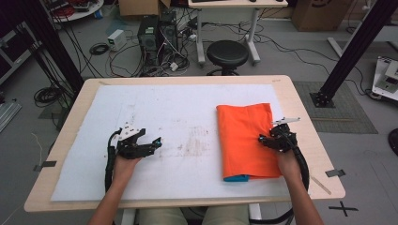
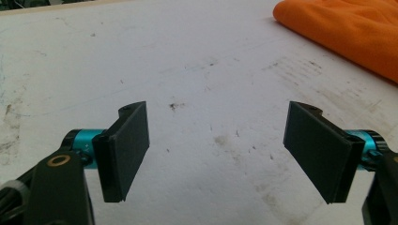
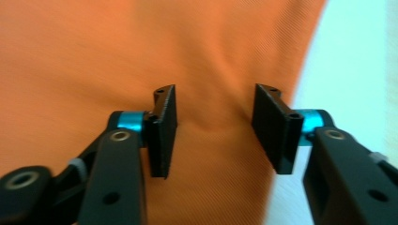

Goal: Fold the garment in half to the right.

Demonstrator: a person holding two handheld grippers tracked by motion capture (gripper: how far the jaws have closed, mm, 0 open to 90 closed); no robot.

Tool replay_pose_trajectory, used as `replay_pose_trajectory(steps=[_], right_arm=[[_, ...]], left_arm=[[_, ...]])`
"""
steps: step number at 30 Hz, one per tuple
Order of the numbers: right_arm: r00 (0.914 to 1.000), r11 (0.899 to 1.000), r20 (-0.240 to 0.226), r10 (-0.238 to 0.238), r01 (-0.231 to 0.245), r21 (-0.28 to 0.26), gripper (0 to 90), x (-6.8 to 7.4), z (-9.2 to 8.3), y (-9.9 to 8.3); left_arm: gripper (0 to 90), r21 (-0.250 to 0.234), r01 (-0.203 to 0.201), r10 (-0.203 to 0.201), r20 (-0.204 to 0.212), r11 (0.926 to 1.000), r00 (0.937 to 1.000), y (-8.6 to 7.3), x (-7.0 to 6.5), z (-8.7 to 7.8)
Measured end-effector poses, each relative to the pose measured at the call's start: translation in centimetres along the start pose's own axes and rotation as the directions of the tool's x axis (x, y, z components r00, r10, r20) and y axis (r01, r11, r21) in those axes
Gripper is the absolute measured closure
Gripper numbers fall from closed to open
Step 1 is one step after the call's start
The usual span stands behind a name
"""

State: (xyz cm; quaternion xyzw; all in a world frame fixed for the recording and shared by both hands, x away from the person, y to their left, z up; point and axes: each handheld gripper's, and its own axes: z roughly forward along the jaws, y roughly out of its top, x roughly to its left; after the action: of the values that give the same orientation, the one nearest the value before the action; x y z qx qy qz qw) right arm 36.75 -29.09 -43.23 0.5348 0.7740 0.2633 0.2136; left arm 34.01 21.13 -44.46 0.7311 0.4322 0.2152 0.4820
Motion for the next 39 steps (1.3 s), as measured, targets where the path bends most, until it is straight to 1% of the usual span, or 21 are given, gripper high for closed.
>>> replay_pose_trajectory(steps=[3, 5, 6, 9, 10, 12, 15, 16, 18, 19, 22, 23, 24, 26, 28, 29, 31, 32, 35, 38, 39], right_arm=[[0.9985, 0.999, -0.025, 0.048, -0.048, 0.025, 52.5, -0.7, -0.2, -0.4], [0.9977, 0.998, -0.038, 0.055, -0.054, 0.040, 52.3, -0.9, -0.5, -0.1], [0.9972, 0.998, -0.051, 0.055, -0.053, 0.033, 51.7, -0.9, -0.7, 0.2], [0.9952, 0.998, -0.088, 0.041, -0.045, -0.041, 49.3, -1.1, -1.1, 1.4], [0.9948, 0.997, -0.093, 0.041, -0.047, -0.055, 48.4, -1.1, -1.0, 1.9], [0.9944, 0.996, -0.098, 0.041, -0.048, -0.070, 48.4, -1.4, -0.5, 3.2], [0.9930, 0.995, -0.101, 0.062, -0.070, -0.076, 49.1, -1.6, 1.0, 5.1], [0.9936, 0.995, -0.094, 0.064, -0.070, -0.066, 49.5, -1.6, 1.6, 5.6], [0.9973, 0.998, -0.051, 0.054, -0.055, -0.030, 50.5, -1.5, 3.0, 6.5], [0.9978, 0.998, -0.039, 0.054, -0.055, -0.019, 51.0, -1.6, 3.6, 6.7], [0.9940, 0.994, 0.003, 0.109, -0.109, -0.012, 53.8, -2.3, 4.8, 6.8], [0.9917, 0.992, 0.028, 0.126, -0.126, -0.004, 54.9, -2.5, 5.0, 6.7], [0.9896, 0.990, 0.041, 0.138, -0.138, 0.004, 57.1, -2.8, 5.3, 6.5], [0.9873, 0.988, 0.047, 0.152, -0.152, 0.002, 57.7, -3.1, 5.4, 6.4], [0.9880, 0.989, 0.049, 0.146, -0.146, 0.001, 57.2, -3.1, 5.2, 6.3], [0.9865, 0.988, 0.045, 0.157, -0.157, -0.005, 55.7, -3.2, 4.9, 6.3], [0.9873, 0.987, 0.025, 0.157, -0.156, -0.026, 53.9, -3.3, 4.1, 6.1], [0.9889, 0.989, 0.019, 0.147, -0.146, -0.037, 52.9, -3.4, 3.8, 5.9], [0.9914, 0.988, -0.022, 0.129, -0.130, -0.082, 52.4, -3.4, 2.0, 4.9], [0.9955, 0.992, -0.038, 0.087, -0.090, -0.087, 53.3, -3.0, 0.3, 3.7], [0.9963, 0.992, -0.040, 0.076, -0.079, -0.096, 55.7, -2.8, -0.2, 3.3]], left_arm=[[22.8, 0.001, -0.002, 0.002, -0.004, 1.0000, 1.0000, -0.1, 0.1, -0.1], [22.8, 0.001, -0.003, 0.003, -0.005, 1.0000, 1.0000, -0.1, 0.0, -0.1], [22.8, 0.002, -0.004, 0.004, -0.006, 1.0000, 1.0000, -0.1, 0.0, -0.1], [22.8, 0.003, -0.005, 0.005, -0.006, 1.0000, 1.0000, -0.1, 0.1, -0.2], [22.8, 0.002, -0.005, 0.005, -0.007, 1.0000, 1.0000, -0.1, 0.0, -0.2], [22.8, 0.001, -0.006, 0.006, -0.007, 1.0000, 1.0000, -0.1, 0.0, -0.3], [22.8, -0.001, -0.012, 0.012, -0.016, 0.9999, 0.9998, 0.0, 0.1, -0.4], [22.8, -0.004, -0.011, 0.011, -0.017, 0.9999, 0.9998, 0.0, 0.2, -0.5], [22.7, -0.010, -0.008, 0.007, -0.018, 0.9999, 0.9998, 0.0, 0.4, -0.5], [22.5, -0.012, -0.006, 0.006, -0.019, 0.9999, 0.9998, 0.0, 0.5, -0.6], [22.3, -0.014, 0.002, -0.002, -0.018, 0.9999, 0.9998, -0.1, 0.8, -0.8], [22.3, -0.015, 0.005, -0.005, -0.019, 0.9999, 0.9998, -0.1, 0.8, -0.9], [22.3, -0.014, 0.003, -0.003, -0.020, 0.9999, 0.9998, -0.1, 0.8, -0.9], [22.3, -0.013, 0.005, -0.005, -0.021, 0.9999, 0.9998, -0.2, 0.8, -0.9], [22.3, -0.010, 0.000, 0.000, -0.022, 0.9999, 0.9997, -0.2, 0.8, -0.9], [22.3, -0.011, -0.002, 0.002, -0.021, 0.9999, 0.9998, -0.2, 0.8, -0.9], [22.3, -0.017, -0.003, 0.003, -0.024, 0.9998, 0.9997, -0.2, 0.8, -0.9], [22.3, -0.022, -0.004, 0.003, -0.021, 0.9998, 0.9998, -0.1, 0.9, -1.0], [22.3, -0.027, 0.005, -0.005, -0.020, 0.9996, 0.9998, -0.1, 1.1, -1.0], [21.2, -0.035, 0.018, -0.018, -0.019, 0.9993, 0.9997, 0.0, 1.4, -1.1], [20.4, -0.038, 0.021, -0.022, -0.017, 0.9991, 0.9996, 0.1, 1.5, -1.1]])
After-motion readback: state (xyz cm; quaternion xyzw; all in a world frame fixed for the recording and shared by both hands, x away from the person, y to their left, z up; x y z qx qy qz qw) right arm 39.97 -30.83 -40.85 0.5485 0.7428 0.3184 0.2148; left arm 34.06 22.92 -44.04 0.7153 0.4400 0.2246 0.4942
